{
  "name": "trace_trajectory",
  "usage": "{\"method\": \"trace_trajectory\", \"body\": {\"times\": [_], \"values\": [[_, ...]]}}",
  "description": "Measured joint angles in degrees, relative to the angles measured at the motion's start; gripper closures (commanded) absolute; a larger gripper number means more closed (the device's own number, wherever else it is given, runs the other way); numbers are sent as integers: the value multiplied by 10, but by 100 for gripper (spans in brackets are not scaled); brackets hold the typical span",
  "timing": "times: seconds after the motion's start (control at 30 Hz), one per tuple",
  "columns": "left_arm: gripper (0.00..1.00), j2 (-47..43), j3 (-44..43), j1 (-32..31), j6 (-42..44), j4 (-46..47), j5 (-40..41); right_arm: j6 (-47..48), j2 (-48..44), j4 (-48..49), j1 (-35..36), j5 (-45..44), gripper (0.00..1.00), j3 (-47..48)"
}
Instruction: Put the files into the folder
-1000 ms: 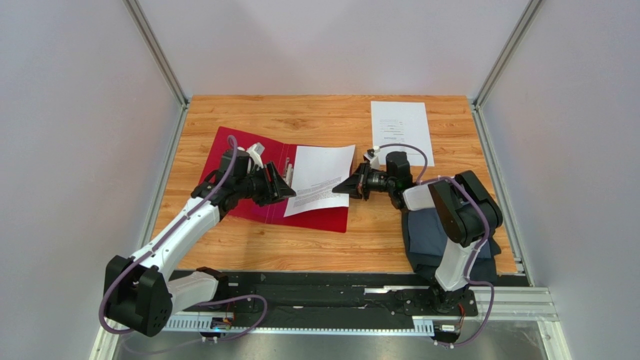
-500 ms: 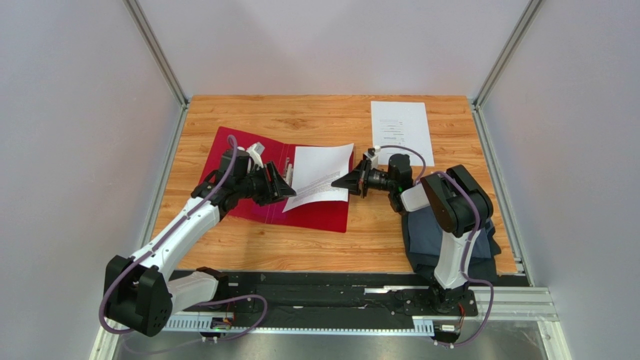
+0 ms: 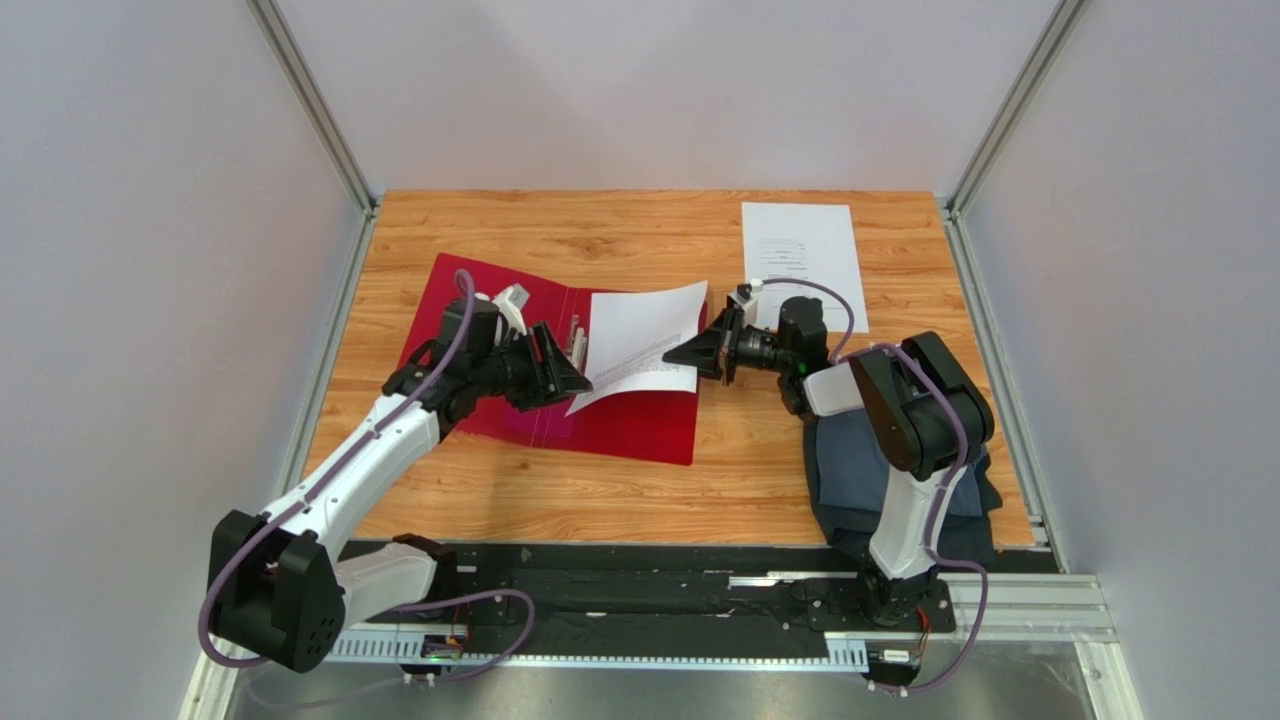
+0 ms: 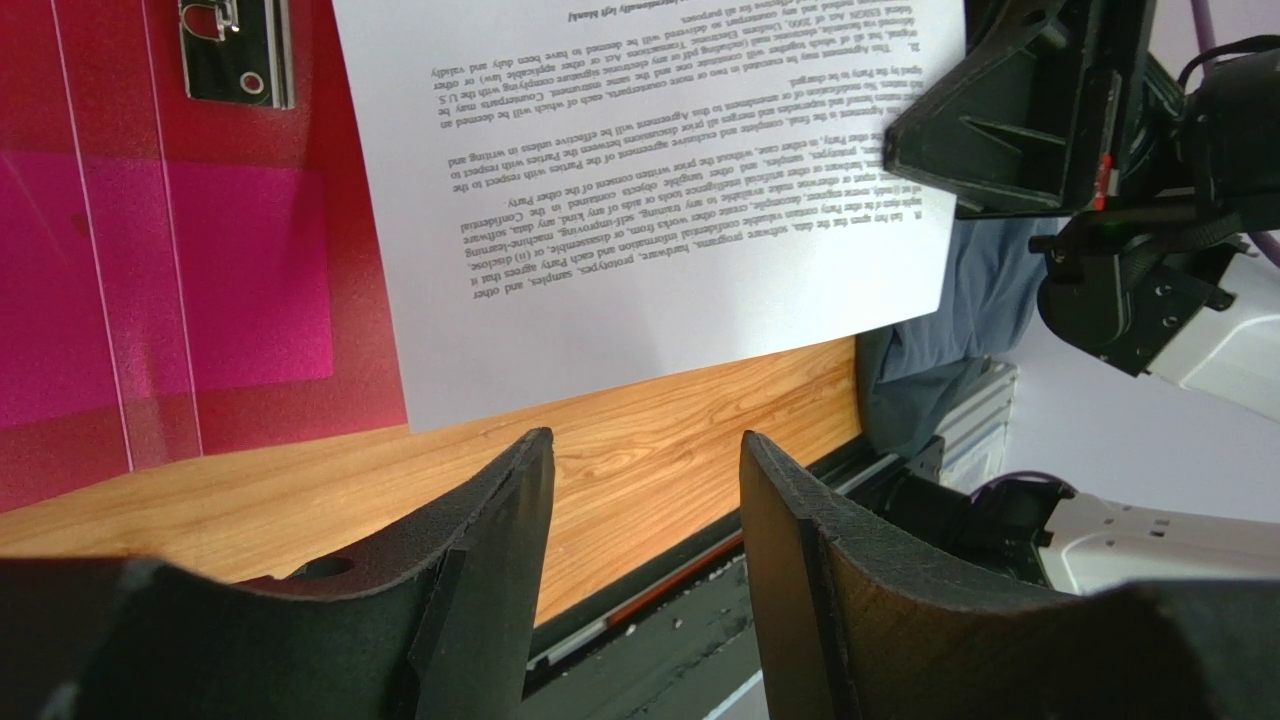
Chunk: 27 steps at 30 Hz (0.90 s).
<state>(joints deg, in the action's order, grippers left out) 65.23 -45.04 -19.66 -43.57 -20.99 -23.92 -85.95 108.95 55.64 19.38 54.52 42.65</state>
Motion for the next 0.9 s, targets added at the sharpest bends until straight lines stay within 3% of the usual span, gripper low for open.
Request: {"method": "trace_trajectory", "body": {"times": [0.63, 0.9], "values": [[43, 3, 0, 7, 0, 3, -2, -43, 10, 21, 36, 0, 100, 45], [42, 3, 0, 11, 2, 3, -9, -39, 24, 61, 61, -13, 100, -12]]}}
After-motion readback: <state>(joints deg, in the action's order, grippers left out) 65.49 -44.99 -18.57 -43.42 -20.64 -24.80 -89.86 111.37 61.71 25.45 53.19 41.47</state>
